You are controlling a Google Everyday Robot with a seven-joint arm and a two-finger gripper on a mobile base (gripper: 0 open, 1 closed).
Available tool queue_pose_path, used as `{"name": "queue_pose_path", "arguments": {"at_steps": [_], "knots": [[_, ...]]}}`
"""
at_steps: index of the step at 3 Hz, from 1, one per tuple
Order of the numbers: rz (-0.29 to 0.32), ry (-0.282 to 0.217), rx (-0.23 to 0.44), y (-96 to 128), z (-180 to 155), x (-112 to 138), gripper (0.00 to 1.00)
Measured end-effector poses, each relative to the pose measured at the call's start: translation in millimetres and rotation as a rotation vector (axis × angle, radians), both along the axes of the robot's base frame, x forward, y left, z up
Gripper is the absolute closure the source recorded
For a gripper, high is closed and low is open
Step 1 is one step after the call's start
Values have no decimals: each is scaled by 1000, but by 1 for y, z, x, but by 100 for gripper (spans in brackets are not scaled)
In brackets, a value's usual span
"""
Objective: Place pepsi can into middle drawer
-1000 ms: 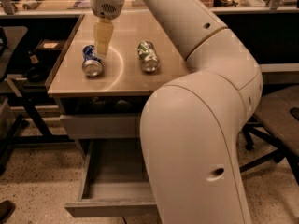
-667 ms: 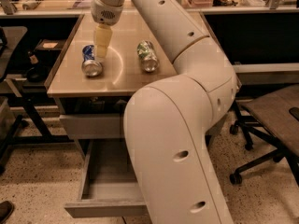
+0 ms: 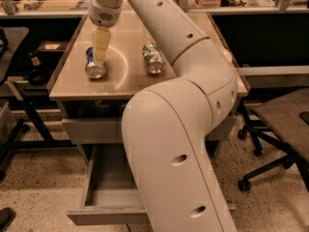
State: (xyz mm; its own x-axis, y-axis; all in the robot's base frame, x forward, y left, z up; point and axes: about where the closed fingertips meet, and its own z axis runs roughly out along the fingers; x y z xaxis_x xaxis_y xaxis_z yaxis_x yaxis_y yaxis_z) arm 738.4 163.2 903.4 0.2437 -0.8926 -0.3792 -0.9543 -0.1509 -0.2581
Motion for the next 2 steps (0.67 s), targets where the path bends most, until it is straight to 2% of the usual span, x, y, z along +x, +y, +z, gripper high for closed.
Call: {"name": "queue_pose_path", "arguments": {"at_steps": [2], "knots": [[115, 102, -20, 46, -31, -17, 0]]}}
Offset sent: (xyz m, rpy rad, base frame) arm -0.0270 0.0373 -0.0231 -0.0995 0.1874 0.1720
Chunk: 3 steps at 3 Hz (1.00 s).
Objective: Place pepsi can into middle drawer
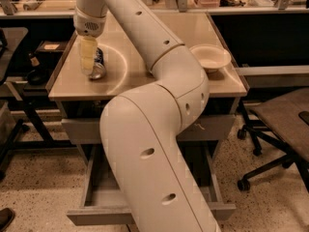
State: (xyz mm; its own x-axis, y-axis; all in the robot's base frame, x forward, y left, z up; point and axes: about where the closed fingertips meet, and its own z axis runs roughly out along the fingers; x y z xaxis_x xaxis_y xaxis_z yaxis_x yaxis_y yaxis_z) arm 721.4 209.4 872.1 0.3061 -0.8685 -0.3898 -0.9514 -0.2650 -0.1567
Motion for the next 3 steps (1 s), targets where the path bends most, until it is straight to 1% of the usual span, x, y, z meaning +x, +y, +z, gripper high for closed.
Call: {"name": "queue_pose_path", "arguments": {"at_steps": [1, 2, 3], "knots": [[0, 0, 0, 0, 0, 0, 0], [-11, -6, 35, 5, -7, 11, 0], [-21, 3, 51, 2, -17, 18, 0]]}}
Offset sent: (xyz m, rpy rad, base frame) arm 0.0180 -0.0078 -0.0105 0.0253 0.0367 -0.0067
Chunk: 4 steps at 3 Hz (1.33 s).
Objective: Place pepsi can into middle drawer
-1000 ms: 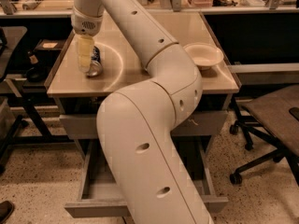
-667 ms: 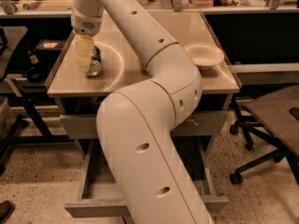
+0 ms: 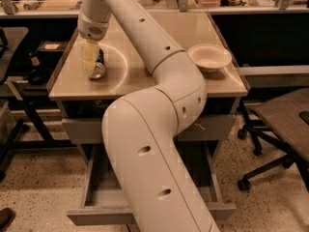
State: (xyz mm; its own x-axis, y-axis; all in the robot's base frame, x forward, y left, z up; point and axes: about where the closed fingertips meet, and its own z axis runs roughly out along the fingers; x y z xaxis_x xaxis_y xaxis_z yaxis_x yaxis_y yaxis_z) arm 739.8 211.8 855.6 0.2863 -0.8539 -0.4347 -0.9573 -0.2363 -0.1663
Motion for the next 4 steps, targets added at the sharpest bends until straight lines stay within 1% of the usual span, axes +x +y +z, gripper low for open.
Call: {"name": "queue_pose_path", "arguments": {"at_steps": [2, 4], "knots": [[4, 3, 1, -2, -9, 7, 0], [11, -6, -23, -9, -12, 10, 0]]}}
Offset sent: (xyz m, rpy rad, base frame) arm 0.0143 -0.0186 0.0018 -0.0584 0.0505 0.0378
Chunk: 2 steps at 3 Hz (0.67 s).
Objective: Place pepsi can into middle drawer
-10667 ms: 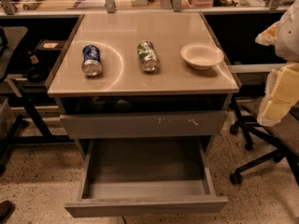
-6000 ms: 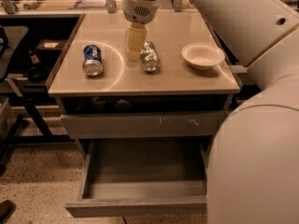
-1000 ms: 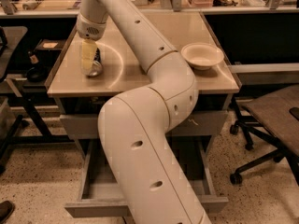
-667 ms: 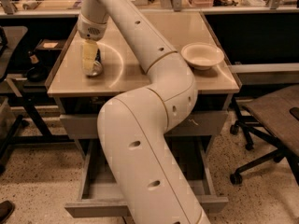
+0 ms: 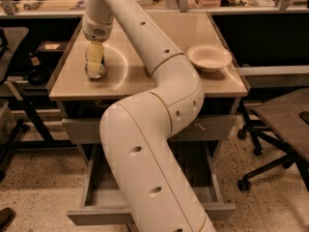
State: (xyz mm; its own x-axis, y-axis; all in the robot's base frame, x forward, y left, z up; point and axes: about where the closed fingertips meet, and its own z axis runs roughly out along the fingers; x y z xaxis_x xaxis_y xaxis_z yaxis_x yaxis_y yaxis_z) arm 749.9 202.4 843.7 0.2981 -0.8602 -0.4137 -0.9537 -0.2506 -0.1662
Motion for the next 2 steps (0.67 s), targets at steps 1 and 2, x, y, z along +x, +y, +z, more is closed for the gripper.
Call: {"name": "queue_pose_path", "arguments": {"at_steps": [1, 2], "knots": [[4, 4, -10, -2, -5, 1, 0], [10, 16, -26, -4, -13, 0, 0]]}}
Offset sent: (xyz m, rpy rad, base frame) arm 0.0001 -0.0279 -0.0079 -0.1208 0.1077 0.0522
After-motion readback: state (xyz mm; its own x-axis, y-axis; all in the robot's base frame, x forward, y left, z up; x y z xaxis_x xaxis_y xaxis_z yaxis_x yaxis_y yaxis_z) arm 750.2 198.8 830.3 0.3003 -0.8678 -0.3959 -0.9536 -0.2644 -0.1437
